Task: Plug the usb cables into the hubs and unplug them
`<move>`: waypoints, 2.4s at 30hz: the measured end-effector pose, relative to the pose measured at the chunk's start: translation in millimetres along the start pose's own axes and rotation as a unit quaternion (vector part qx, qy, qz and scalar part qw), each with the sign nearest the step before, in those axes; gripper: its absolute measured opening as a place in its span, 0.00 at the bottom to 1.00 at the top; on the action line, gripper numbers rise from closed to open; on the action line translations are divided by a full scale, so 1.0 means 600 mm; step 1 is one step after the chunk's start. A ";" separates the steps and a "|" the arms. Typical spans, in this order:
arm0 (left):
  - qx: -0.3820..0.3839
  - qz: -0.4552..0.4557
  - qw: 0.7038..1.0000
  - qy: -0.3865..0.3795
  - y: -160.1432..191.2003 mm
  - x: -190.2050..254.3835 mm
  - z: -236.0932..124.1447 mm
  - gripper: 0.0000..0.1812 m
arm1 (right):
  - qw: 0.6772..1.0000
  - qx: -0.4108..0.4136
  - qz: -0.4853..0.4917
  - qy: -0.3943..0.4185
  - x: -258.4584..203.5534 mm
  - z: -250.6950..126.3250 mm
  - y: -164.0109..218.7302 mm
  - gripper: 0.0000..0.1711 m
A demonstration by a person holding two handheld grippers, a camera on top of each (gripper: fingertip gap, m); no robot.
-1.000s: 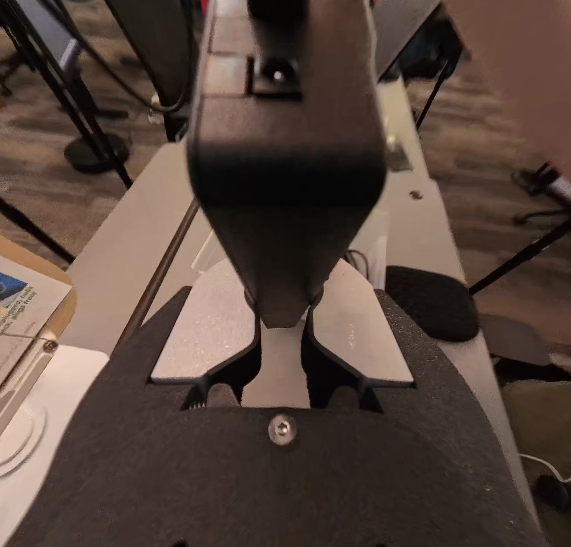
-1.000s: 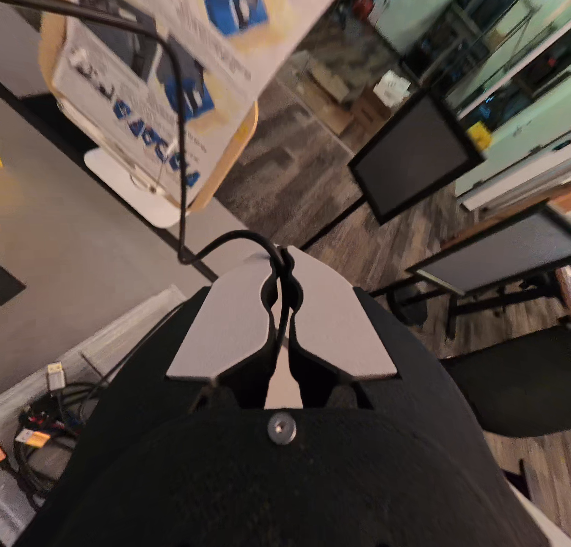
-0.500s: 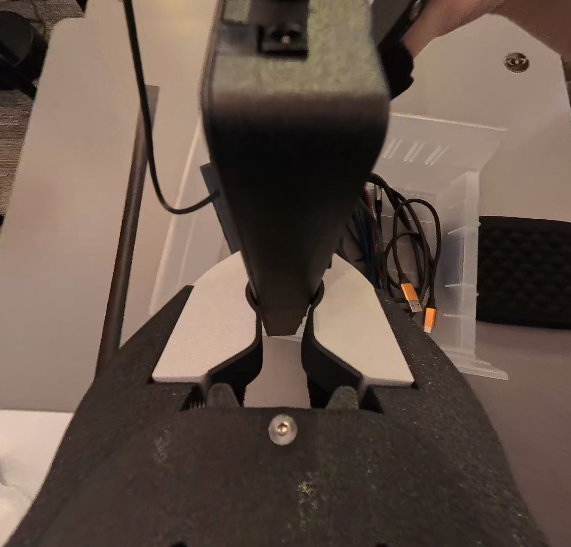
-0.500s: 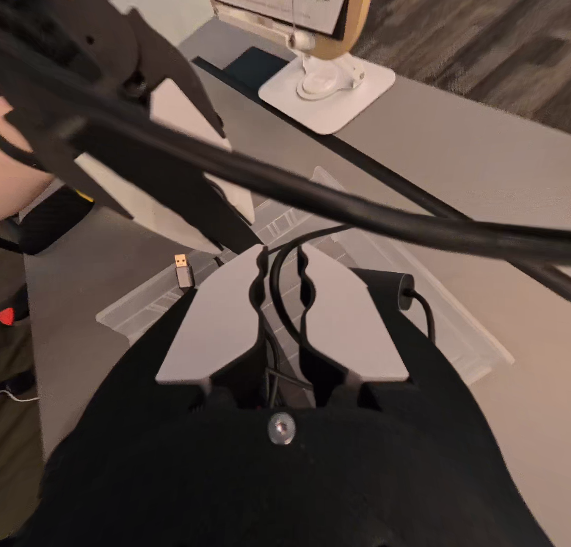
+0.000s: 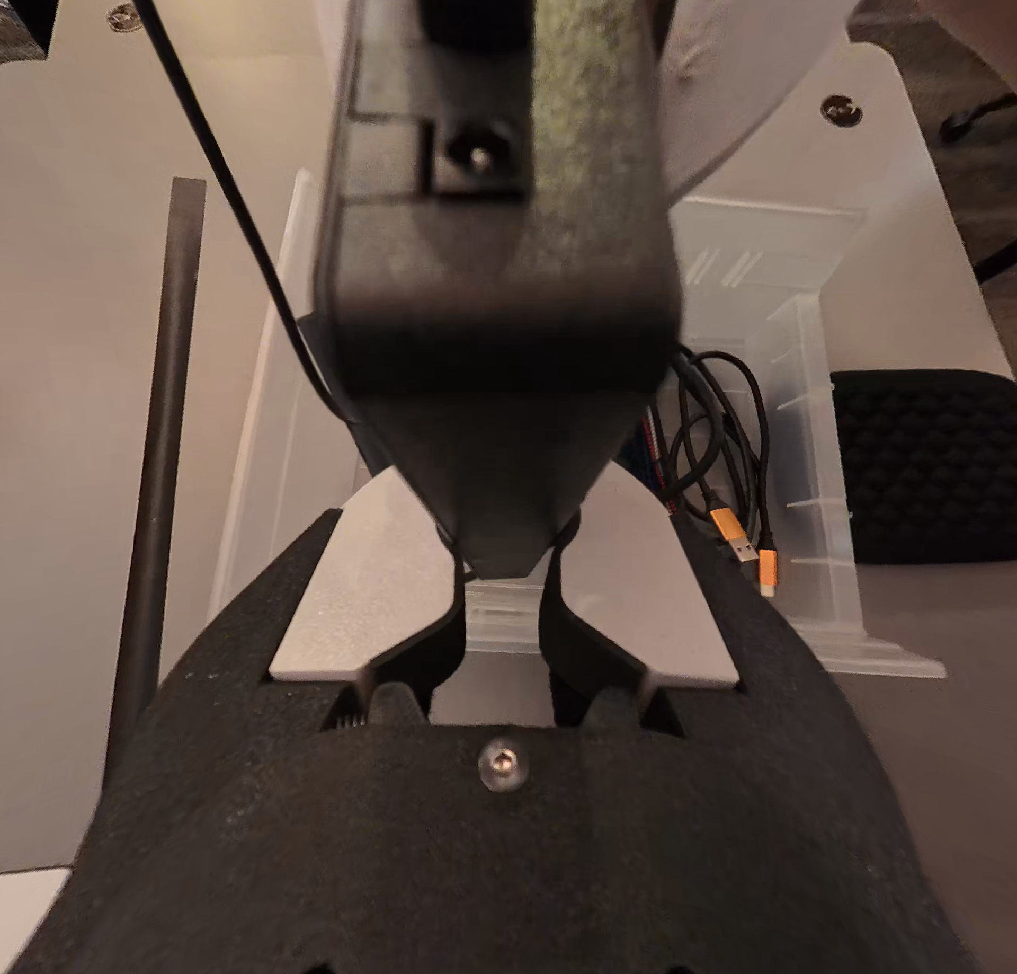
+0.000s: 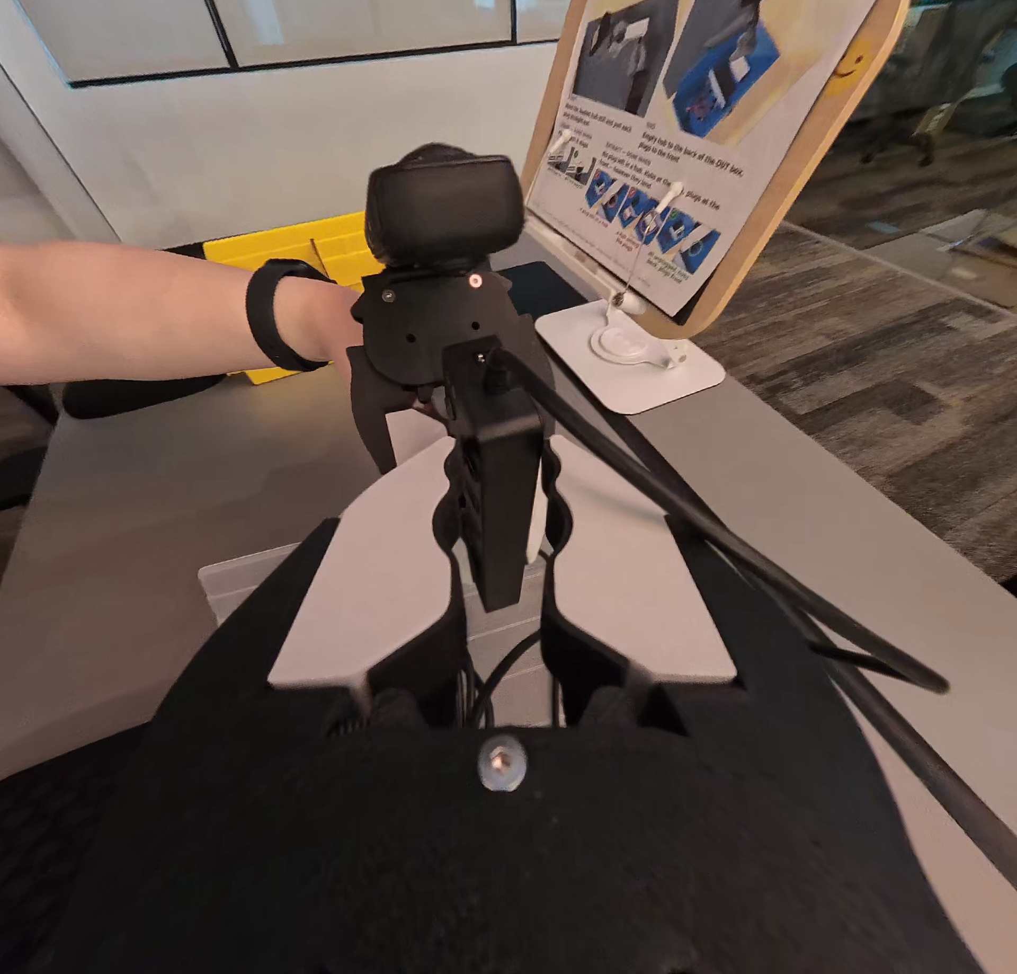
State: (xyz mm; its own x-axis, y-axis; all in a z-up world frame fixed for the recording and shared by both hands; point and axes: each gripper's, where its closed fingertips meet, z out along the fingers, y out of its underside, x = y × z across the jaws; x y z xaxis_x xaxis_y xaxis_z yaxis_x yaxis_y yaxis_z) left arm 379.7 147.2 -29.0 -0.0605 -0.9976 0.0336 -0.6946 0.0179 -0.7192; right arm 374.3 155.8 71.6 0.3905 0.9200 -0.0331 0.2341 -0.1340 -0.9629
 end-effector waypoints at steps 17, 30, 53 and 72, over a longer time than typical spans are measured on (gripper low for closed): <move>0.139 -0.019 0.983 -0.115 0.006 -0.001 -0.156 0.27 | 0.984 -0.102 0.147 0.007 0.063 0.031 0.136 0.17; 0.194 -0.006 0.968 -0.159 0.090 0.160 -0.315 0.28 | 0.951 -0.298 -0.014 0.084 0.105 0.057 0.095 0.22; 0.068 -0.311 0.793 -0.520 0.497 0.174 -0.779 0.24 | 0.867 -0.231 0.186 0.401 -0.019 -0.174 0.141 0.33; -0.152 -0.566 0.703 -0.402 0.755 0.179 -0.697 0.25 | 0.805 -0.370 0.369 0.283 -0.031 -0.161 0.352 0.23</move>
State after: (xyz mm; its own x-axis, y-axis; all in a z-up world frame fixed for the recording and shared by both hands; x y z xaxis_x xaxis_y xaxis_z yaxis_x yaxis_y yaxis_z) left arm -241.0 76.1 -60.8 0.9949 -0.0971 -0.0264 -0.1001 -0.9268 -0.3619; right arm 502.3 75.0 -105.4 0.9596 0.2030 -0.1947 0.1369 -0.9417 -0.3072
